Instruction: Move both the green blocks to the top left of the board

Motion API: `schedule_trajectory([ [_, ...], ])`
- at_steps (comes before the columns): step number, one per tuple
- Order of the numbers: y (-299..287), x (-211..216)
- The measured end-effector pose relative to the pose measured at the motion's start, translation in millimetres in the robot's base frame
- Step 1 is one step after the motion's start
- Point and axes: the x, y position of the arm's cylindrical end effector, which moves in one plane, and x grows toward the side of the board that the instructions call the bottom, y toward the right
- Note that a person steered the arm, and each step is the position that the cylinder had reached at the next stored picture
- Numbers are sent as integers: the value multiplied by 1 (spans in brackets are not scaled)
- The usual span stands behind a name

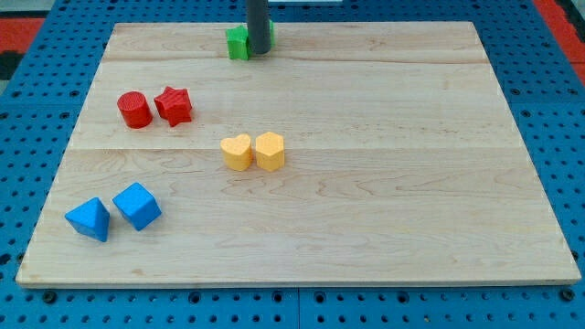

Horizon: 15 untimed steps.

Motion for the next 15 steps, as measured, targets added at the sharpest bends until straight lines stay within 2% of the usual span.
schedule_trajectory([
  [2,38,-36],
  [3,12,-47],
  [4,-22,-39],
  [6,-81,-12],
  [7,-86,10],
  [8,-115,22],
  [9,-176,22],
  [10,-142,6],
  [11,-77,-27],
  [12,-25,0],
  [13,-42,48],
  [15,-111,49],
])
